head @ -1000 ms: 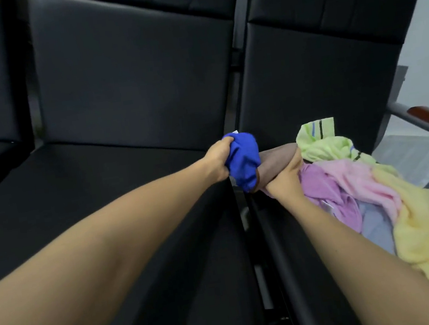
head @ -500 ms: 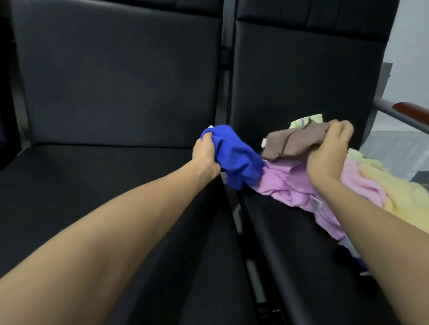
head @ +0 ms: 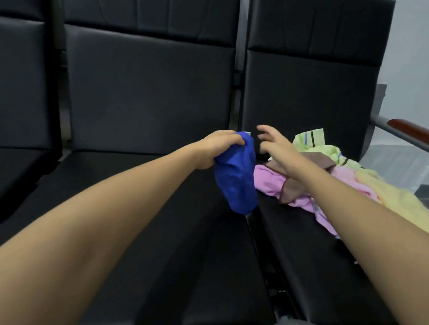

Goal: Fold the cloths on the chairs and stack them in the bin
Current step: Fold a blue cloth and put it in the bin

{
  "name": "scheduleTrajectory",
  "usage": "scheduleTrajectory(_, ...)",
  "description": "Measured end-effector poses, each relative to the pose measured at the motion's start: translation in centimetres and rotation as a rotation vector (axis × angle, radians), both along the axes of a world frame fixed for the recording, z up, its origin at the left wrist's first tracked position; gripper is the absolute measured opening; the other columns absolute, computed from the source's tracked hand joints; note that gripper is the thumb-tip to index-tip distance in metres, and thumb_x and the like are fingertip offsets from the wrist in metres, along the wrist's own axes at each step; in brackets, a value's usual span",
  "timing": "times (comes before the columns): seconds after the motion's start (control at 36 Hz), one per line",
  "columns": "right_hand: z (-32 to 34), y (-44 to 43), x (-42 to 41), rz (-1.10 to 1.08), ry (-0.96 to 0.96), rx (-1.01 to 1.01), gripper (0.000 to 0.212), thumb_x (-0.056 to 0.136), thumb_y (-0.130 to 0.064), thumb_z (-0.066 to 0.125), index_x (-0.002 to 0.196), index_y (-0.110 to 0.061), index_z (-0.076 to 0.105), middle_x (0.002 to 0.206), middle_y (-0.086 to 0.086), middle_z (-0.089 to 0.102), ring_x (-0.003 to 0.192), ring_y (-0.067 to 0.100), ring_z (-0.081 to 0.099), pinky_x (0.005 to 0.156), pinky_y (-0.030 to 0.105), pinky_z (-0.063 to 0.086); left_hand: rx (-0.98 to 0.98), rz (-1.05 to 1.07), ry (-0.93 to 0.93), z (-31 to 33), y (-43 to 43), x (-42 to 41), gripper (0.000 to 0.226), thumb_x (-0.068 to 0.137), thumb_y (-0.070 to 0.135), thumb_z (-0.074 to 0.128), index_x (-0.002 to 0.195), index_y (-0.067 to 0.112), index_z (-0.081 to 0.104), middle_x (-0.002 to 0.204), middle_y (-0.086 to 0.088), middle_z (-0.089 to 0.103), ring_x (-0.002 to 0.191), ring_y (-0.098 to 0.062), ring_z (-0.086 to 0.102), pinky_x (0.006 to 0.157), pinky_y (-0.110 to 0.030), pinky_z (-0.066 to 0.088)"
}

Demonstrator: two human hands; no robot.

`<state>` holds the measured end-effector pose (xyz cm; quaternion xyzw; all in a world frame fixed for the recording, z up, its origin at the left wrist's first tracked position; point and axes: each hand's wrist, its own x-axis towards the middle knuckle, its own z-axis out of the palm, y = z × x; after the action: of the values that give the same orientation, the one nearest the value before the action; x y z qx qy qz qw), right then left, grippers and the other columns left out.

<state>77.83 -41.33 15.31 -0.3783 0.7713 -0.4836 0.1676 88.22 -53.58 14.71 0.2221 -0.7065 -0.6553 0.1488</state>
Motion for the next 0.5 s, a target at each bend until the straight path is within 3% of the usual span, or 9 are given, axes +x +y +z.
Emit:
scheduleTrajectory(0.06, 1.2, -0.9, 1.6, 0.17, -0.158, 0.053, 0.055, 0.072, -0.012, 0.051, 0.126, -0.024, 0.053, 0.119, 0.003, 0.058, 0.101, 0.016, 0.057, 0.077, 0.022, 0.044, -0.117, -0.137, -0.006, 0.9, 0.2, 1.7, 0.015, 0.091, 0.01, 0.052, 0.097, 0.018, 0.063, 0.104, -0.007, 0.065, 0.094, -0.019, 0.062, 0.08, -0.029, 0.05)
scheduleTrajectory(0.14, 1.8, -1.6, 2.8, 0.326, -0.052, 0.184, 0.041, 0.072, -0.009, 0.052, 0.107, -0.027, 0.061, 0.107, 0.004, 0.065, 0.102, 0.02, 0.062, 0.082, 0.032, 0.049, -0.275, -0.241, -0.055, 2.1, -0.3, 3.8, 0.016, 0.088, 0.008, 0.055, 0.094, 0.019, 0.064, 0.101, -0.008, 0.067, 0.093, -0.02, 0.064, 0.079, -0.028, 0.053)
scheduleTrajectory(0.19, 2.1, -1.9, 3.6, 0.321, 0.077, 0.252, 0.026, 0.079, -0.013, 0.059, 0.104, -0.02, 0.063, 0.096, 0.004, 0.066, 0.093, 0.02, 0.063, 0.078, 0.033, 0.049, -0.444, -0.173, -0.112, 3.0, -0.9, 5.7, 0.007, 0.089, 0.009, 0.059, 0.092, 0.014, 0.063, 0.089, -0.005, 0.063, 0.079, -0.014, 0.059, 0.066, -0.022, 0.05)
scheduleTrajectory(0.28, 2.5, -2.0, 4.4, 0.254, 0.208, 0.275, 0.015, 0.084, -0.022, 0.066, 0.09, -0.011, 0.058, 0.079, 0.0, 0.057, 0.071, 0.013, 0.054, 0.06, 0.024, 0.04, -0.664, -0.098, -0.19, 4.2, -2.1, 7.7, 0.016, 0.089, 0.012, 0.063, 0.104, 0.009, 0.063, 0.096, -0.007, 0.064, 0.082, -0.015, 0.059, 0.075, -0.029, 0.052)
scheduleTrajectory(0.33, 2.8, -2.0, 5.1, 0.246, 0.217, 0.251, 0.021, 0.085, -0.029, 0.067, 0.081, -0.015, 0.053, 0.076, -0.002, 0.055, 0.068, 0.012, 0.052, 0.058, 0.024, 0.038, -0.709, -0.084, -0.223, 4.9, -2.6, 9.3, 0.019, 0.088, 0.016, 0.066, 0.106, 0.011, 0.064, 0.098, -0.006, 0.066, 0.084, -0.016, 0.061, 0.074, -0.029, 0.053)
scheduleTrajectory(0.42, 3.3, -1.9, 6.3, 0.265, 0.216, 0.206, 0.027, 0.086, -0.037, 0.067, 0.079, -0.016, 0.051, 0.075, -0.003, 0.054, 0.067, 0.012, 0.051, 0.059, 0.025, 0.038, -0.781, -0.06, -0.246, 5.9, -3.3, 11.2, 0.024, 0.086, 0.019, 0.069, 0.107, 0.014, 0.061, 0.09, 0.003, 0.061, 0.077, -0.01, 0.058, 0.062, -0.015, 0.047)
scheduleTrajectory(0.5, 4.0, -1.9, 6.9, 0.282, 0.254, 0.176, 0.026, 0.087, -0.037, 0.065, 0.081, -0.016, 0.052, 0.074, -0.003, 0.053, 0.068, 0.012, 0.048, 0.059, 0.024, 0.035, -0.851, -0.009, -0.232, 6.4, -3.7, 12.5, 0.017, 0.084, 0.015, 0.069, 0.094, 0.016, 0.056, 0.078, 0.007, 0.054, 0.07, -0.012, 0.052, 0.059, -0.018, 0.042)
